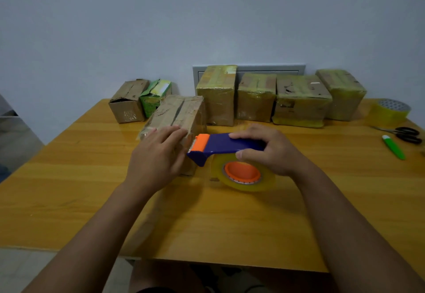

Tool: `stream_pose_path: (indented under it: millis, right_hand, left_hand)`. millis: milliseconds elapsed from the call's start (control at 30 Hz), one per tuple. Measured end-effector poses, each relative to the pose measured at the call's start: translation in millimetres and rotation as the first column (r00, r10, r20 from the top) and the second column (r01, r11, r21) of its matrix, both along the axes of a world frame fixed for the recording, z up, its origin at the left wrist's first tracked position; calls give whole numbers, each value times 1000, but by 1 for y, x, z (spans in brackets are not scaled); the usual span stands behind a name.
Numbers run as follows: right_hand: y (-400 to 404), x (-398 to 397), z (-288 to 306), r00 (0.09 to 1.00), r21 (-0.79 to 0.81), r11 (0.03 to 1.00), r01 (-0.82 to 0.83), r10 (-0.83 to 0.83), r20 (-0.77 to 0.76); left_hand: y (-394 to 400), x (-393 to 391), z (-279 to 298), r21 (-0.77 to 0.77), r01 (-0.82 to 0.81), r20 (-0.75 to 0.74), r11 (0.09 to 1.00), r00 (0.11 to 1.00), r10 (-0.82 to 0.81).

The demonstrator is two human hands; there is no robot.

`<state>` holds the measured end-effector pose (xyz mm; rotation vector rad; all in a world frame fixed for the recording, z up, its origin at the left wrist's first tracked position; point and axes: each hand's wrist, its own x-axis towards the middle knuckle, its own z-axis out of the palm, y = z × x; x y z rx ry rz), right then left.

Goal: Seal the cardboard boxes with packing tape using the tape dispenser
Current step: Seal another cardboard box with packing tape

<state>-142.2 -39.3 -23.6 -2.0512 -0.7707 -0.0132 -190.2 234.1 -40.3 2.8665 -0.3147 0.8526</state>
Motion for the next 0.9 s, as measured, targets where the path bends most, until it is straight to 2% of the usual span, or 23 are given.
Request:
stream_pose_path:
  millis: [200, 333, 433, 467, 567, 667, 900]
  right_hand:
    - [20, 15, 38, 1000, -124, 992, -11, 10, -10]
    - [20, 15, 45, 998, -119, 993, 5, -13, -65]
    - [23, 12, 36, 999, -331, 944, 6, -23, -49]
    - [22, 10, 30, 999, -358, 933, 25, -39, -31]
    - [5, 7, 19, 990, -182, 974, 136, -138, 6]
    - [-5, 4, 11, 979, -92, 975, 203, -202, 22]
    - [17, 6, -17, 900, 107, 902, 418, -428, 87]
  left_hand:
    - [9, -3, 7, 39, 33, -43, 999, 999, -31]
    - [14, 0, 8, 70, 29, -61, 997, 998, -25]
    - [16, 0, 8, 76, -5, -56, 997, 998, 9]
    - [16, 0, 7, 80, -3, -53, 997, 999, 8]
    - [15, -1, 9, 73, -5, -82, 997, 997, 11]
    - [6, -2, 12, -33, -32, -108, 999, 994, 29]
    - [-21, 8, 2, -180, -195, 41, 964, 978, 205]
